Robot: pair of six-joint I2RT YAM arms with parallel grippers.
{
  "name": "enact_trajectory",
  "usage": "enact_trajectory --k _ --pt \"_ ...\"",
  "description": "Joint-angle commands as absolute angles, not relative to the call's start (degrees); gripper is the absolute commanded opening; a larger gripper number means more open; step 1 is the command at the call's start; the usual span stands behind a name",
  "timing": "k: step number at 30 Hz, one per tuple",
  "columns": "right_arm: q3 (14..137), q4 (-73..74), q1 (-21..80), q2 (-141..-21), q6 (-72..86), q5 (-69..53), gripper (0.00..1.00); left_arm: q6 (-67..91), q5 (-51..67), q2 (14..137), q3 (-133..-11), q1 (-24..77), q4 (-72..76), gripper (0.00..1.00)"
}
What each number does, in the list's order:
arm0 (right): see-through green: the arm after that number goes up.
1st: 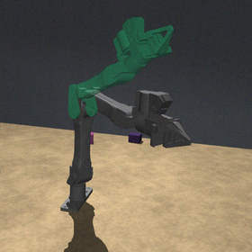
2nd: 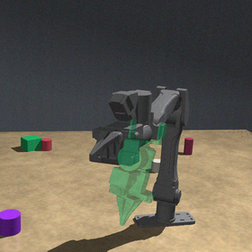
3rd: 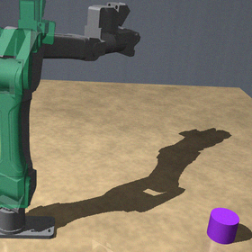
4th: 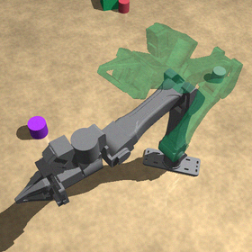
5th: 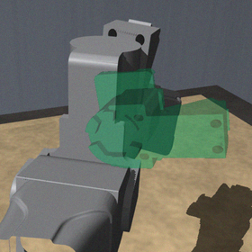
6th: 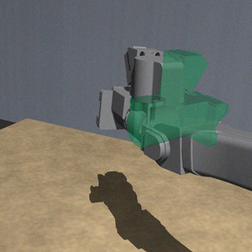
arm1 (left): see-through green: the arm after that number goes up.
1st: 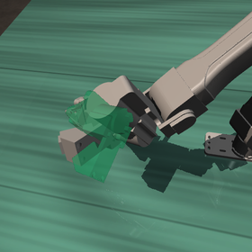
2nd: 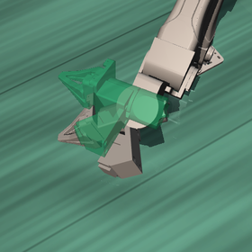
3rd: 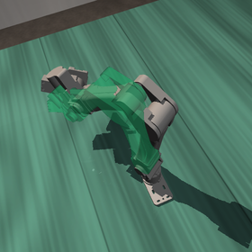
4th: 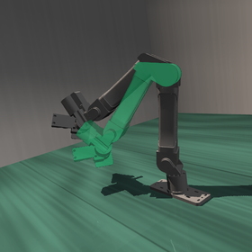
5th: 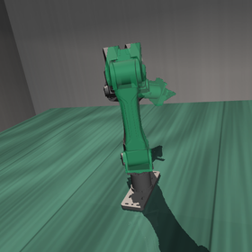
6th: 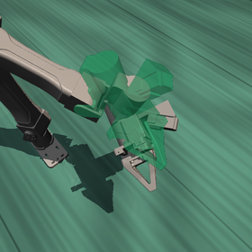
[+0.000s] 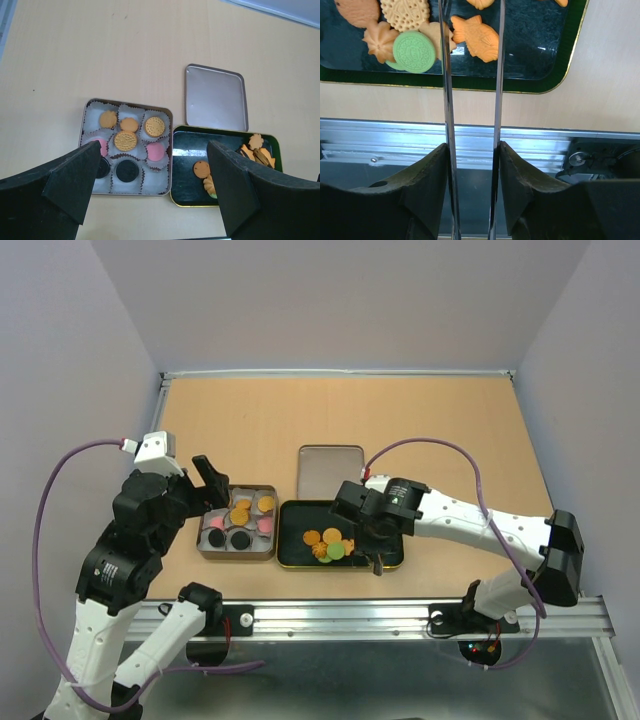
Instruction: Pack the cookies
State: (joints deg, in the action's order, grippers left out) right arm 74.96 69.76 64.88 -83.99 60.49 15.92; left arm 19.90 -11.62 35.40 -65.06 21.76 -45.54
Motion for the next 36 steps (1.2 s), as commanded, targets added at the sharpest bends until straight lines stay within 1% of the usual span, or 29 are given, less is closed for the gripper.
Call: enact_trajectory --k 1,5,11,15,16,17,18,19,24,29,36 --pt "73.8 68.2 64.7 -84.1 60.2 15.6 0.44 18.8 -12.7 34.6 -64.9 22.0 -44.3 0.99" --pt "73.7 67.7 64.7 -84.1 60.1 15.3 0.35 18.5 -13.0 34.5 -65.0 22.1 -44.6 0.99" --pt "76.8 68.4 64.7 -84.6 58.9 15.1 0.27 18.4 -13.4 34.4 -64.9 22.0 -44.6 0.99" --pt "86.1 72.1 64.7 -87.0 57.3 15.6 0.24 18.0 -13.7 34.4 -65.0 22.0 -44.3 0.99" --pt "91.1 72.8 64.7 -87.6 56.6 15.7 0.24 17.9 -13.9 34.3 -64.9 22.1 -44.1 0.99" --pt "93.5 73.4 64.7 -89.2 56.1 15.6 0.22 17.8 -14.1 34.2 -64.8 22.1 -44.1 0.99" --pt "95.4 73.8 64.7 -89.9 54.8 14.8 0.22 17.8 -14.2 34.1 -64.5 22.0 -43.8 0.99" --pt "99.9 73.7 64.7 -90.8 54.1 14.0 0.21 17.7 -14.3 34.0 -64.3 22.0 -43.5 0.99" --pt "108.5 72.9 65.3 -96.0 50.9 9.8 0.18 17.1 -14.6 34.0 -63.0 22.0 -42.5 0.99" --pt "112.0 69.5 67.1 -99.8 47.9 3.7 0.17 16.6 -14.9 33.9 -61.7 22.0 -41.7 0.99" --pt "115.8 68.0 69.3 -104.8 47.2 1.1 0.16 16.3 -15.1 33.9 -60.3 22.1 -40.6 0.99"
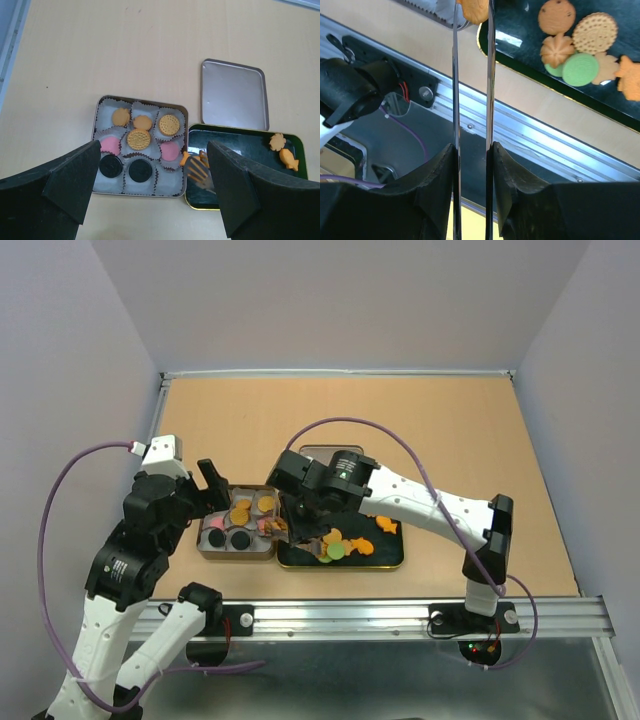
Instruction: Pack the cookies
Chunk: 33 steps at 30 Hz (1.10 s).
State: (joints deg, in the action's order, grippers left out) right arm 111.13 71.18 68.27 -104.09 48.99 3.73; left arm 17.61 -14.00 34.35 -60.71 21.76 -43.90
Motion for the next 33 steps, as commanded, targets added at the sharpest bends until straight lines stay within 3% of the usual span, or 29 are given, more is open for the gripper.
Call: enact_trajectory --k 1,16,27,33 --pt "116.4 68.1 69.5 -105.1 47.2 1.0 0.16 16.3 -15.2 34.0 -60.3 22.1 -40.5 0.99" --pt "119.5 66.4 70.7 -109.8 45.6 -1.6 0.15 15.6 -15.5 34.1 -59.9 22.1 -40.3 0.99" --pt "114.2 64.7 70.8 -109.5 44.7 -2.4 0.15 15.7 -16.0 33.6 -59.9 22.0 -41.0 0.99" --pt "111.9 64.5 70.8 -109.2 44.2 -2.3 0.23 15.9 -15.9 33.6 -59.9 22.0 -41.0 0.99"
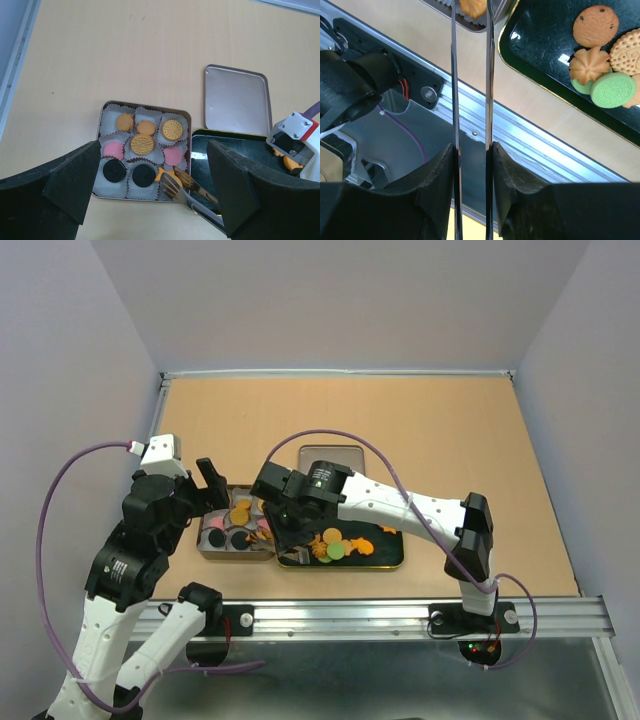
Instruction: Pack the cookies
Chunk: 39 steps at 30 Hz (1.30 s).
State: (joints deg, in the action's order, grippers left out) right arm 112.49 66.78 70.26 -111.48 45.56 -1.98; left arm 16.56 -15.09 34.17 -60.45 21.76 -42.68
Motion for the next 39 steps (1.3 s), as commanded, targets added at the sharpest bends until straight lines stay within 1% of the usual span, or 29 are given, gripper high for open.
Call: enact_trajectory --k 1,5,8,11,15,20,25,32,36,39 --pt "111.7 64.4 70.8 -109.2 44.2 -2.4 0.25 15.9 -15.8 33.8 -60.0 22.0 -41.0 0.99" --pt "111.1 64.4 70.8 -108.9 44.3 -2.0 0.33 15.9 -15.9 34.3 -60.6 22.0 -40.9 0.99" --pt "110.4 64.4 70.9 -108.1 44.6 -1.7 0.37 15.8 -15.9 34.5 -60.7 22.0 -40.8 0.99" --pt "109.6 64.5 70.8 -106.6 44.6 -1.1 0.45 15.9 -15.7 34.6 -60.9 22.0 -40.9 0.99" --pt "108.6 64.5 70.8 -105.4 45.1 -0.3 0.51 16.1 -15.7 34.9 -61.5 22.0 -41.0 0.99" --pt "107.0 64.6 70.8 -103.1 45.8 -0.3 0.52 16.3 -15.6 35.7 -62.6 22.1 -40.9 0.99" --pt "105.9 64.9 70.8 -100.7 46.5 2.6 0.52 17.0 -15.6 36.1 -63.9 22.1 -40.9 0.99" --pt "105.1 68.6 69.7 -94.3 48.1 13.9 0.53 18.3 -15.2 36.9 -65.7 22.1 -41.4 0.99" --pt "100.5 69.5 64.3 -88.7 46.9 15.6 0.52 18.9 -14.5 37.4 -66.5 22.0 -41.4 0.99" --pt "98.5 69.7 58.0 -86.0 44.0 16.9 0.52 19.1 -14.1 38.0 -67.1 22.0 -41.3 0.99"
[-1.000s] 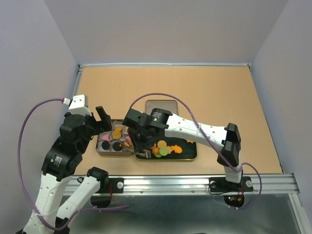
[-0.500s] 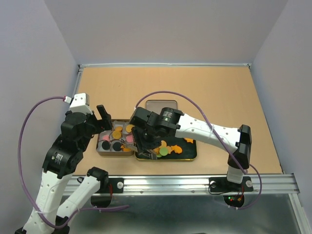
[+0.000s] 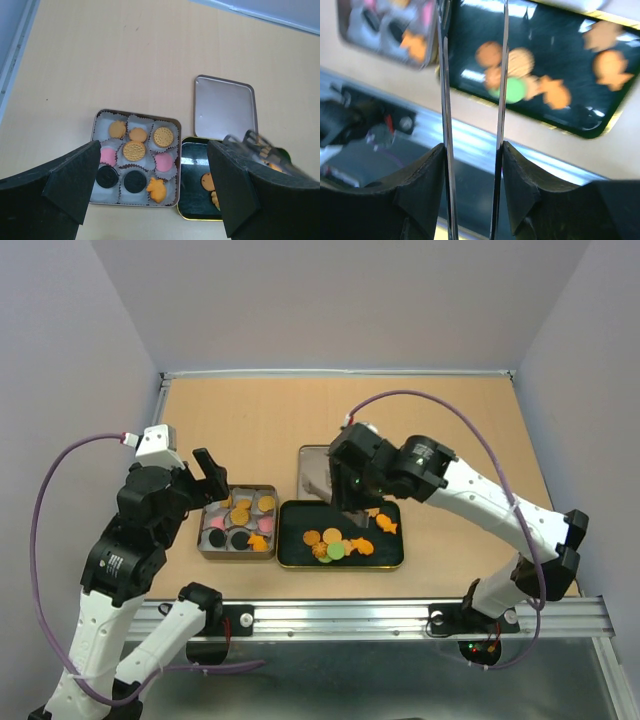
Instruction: Pack the cookies
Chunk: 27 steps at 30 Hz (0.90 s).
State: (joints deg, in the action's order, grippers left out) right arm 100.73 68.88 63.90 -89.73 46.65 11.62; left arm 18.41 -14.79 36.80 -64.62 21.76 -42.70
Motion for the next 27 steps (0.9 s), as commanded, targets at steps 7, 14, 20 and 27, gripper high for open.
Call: enact_trajectory --k 7,14,20,27 --pt "92.5 69.1 39.8 -83.5 34.9 20.3 0.52 19.6 -12.6 39.0 -67.9 22.0 -40.9 0.99" --pt "82.5 59.8 21.3 -84.5 28.0 12.5 0.51 19.2 -12.1 39.8 -69.1 22.0 -41.7 0.99" --pt "80.1 53.7 11.1 -89.5 24.0 9.1 0.49 19.0 -12.1 39.2 -69.3 22.1 -42.7 0.99" --pt "74.8 45.3 8.3 -96.8 24.3 6.4 0.46 18.8 -12.4 38.5 -69.3 22.1 -43.9 0.99"
